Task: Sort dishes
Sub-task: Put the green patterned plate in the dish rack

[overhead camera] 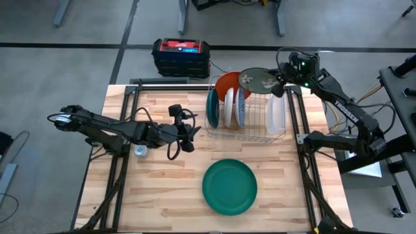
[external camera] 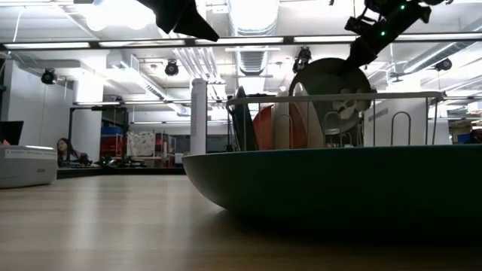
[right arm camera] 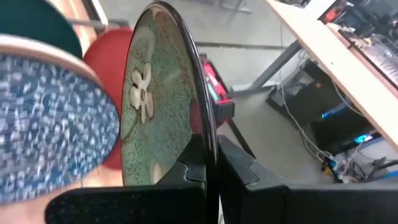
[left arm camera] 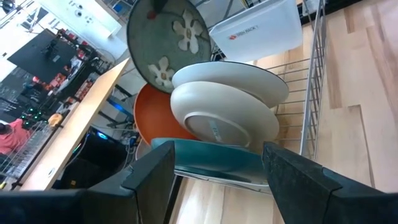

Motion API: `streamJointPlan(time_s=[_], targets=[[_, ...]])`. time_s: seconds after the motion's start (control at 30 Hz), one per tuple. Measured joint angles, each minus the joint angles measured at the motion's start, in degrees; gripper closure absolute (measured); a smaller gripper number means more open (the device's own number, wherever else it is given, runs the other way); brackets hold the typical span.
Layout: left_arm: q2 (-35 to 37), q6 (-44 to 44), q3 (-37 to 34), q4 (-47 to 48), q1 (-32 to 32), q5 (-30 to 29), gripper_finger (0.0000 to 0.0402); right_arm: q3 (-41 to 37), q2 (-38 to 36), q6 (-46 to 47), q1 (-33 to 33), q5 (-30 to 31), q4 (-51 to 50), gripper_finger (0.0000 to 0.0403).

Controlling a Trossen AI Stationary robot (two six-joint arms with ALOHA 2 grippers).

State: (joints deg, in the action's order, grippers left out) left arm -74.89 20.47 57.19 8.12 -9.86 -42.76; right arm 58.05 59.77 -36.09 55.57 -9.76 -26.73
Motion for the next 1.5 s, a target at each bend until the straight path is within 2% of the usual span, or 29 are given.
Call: streamJointPlan(time_s=[0.23, 0.47, 0.67, 0.8, 1.0, 1.5], targets=[[0.0, 0.0, 0.0, 0.0, 0.1, -0.4, 0.0171, 2.7, 0.0, -7.0, -0.1, -0.9, -3.1, 0.0403], [0.0, 0.0, 0.0, 0.0, 0.2, -0.4, 0.0171, 0.7, 0.4, -7.4, -0.1, -0.3, -3.1, 0.0403], [0.0, 0.0, 0.0, 0.0, 0.2, -0.4, 0.0171, 0.4, 4.7, -7.7, -0.1, -0.1, -3.8, 0.0403], [0.0, 0.0, 0.0, 0.0, 0.2, -0.4, 0.0171, 0.4, 8.3, -8.6, -0.3, -2.4, -5.4, 0.0403], [0.0, 0.0, 0.0, 0.0, 0.2, -0.4, 0.0171, 0.8, 11.9, -7.2, -0.2, -1.5, -5.3, 0.0403], [0.0, 0.0, 0.0, 0.0, 0.2, -0.4, 0.0171, 0.4, 8.1, -7.6, -0.2, -0.6, -4.8, 0.0403]])
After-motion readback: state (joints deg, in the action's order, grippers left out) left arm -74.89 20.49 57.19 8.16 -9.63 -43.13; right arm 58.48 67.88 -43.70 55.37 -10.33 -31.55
